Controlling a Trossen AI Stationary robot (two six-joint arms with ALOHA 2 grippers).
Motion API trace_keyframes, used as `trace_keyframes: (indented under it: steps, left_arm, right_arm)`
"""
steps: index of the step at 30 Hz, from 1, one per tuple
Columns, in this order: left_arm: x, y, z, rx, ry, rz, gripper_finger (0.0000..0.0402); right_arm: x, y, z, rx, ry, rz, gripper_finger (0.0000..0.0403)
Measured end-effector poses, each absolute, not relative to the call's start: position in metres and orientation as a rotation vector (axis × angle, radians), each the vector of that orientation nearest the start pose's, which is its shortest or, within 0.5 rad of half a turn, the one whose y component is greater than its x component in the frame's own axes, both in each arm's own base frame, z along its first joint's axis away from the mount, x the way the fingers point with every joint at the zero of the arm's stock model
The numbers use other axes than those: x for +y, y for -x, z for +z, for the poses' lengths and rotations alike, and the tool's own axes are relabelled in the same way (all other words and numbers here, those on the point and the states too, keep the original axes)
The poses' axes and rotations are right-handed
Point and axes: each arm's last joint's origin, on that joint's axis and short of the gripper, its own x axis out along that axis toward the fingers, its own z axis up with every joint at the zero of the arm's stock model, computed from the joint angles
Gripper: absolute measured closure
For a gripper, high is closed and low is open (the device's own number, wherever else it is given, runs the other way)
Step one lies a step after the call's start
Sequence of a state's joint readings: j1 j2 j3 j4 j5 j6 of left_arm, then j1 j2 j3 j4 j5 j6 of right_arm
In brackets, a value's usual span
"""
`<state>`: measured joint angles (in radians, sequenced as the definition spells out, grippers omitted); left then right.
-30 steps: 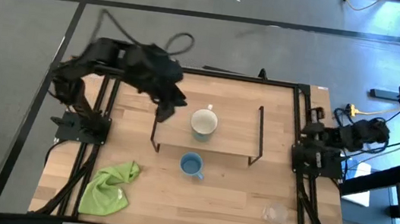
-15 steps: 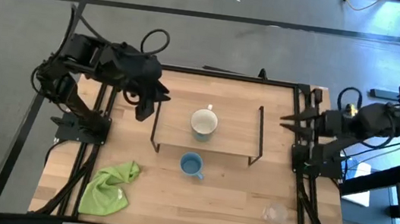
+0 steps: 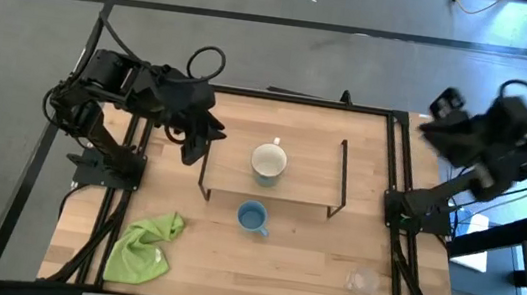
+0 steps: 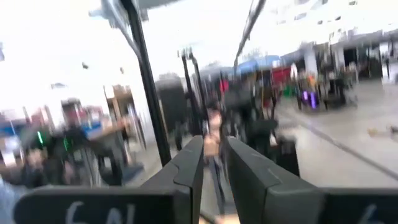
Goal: Stack small to large cups/mugs on shelf
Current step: Put the light blue mug on the shelf
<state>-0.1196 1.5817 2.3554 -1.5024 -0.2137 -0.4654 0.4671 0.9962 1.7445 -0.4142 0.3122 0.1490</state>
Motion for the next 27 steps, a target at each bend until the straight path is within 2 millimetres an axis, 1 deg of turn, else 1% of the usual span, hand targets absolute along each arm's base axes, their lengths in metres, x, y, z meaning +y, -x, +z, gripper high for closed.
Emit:
trace_keyframes:
  steps: [2,5,9,16,19,21,23,24,27]
  left_arm:
    - [-0.022,-0.227,0.518,0.691,0.321,0.223,0.0307]
    - [-0.025,-0.227,0.518,0.696,0.287,0.198,0.0307]
    - [-0.024,-0.226,0.517,0.710,0.257,0.189,0.0307]
    - [-0.023,-0.217,0.518,0.721,0.226,0.193,0.0307]
    - [-0.022,-0.216,0.519,0.714,0.217,0.198,0.0307]
    - [-0.020,-0.214,0.520,0.709,0.220,0.205,0.0307]
    - [-0.019,-0.212,0.521,0.704,0.222,0.208,0.0307]
    - [-0.019,-0.211,0.522,0.700,0.223,0.207,0.0307]
    - [-0.019,-0.208,0.523,0.690,0.229,0.206,0.0307]
  right_arm:
    - [0.036,-0.091,0.575,-0.338,-0.309,0.185,0.0331]
    - [0.034,-0.084,0.582,-0.375,-0.244,0.244,0.0331]
    - [0.038,-0.083,0.583,-0.384,-0.227,0.361,0.0331]
    - [0.036,-0.079,0.587,-0.412,-0.322,0.394,0.0331]
    - [0.036,-0.080,0.590,-0.469,-0.247,0.351,0.0331]
    - [0.040,-0.087,0.589,-0.467,-0.159,0.328,0.0331]
    - [0.042,-0.095,0.588,-0.464,-0.062,0.242,0.0331]
    - [0.042,-0.099,0.588,-0.457,-0.061,0.180,0.0331]
    - [0.044,-0.110,0.583,-0.389,-0.167,0.098,0.0331]
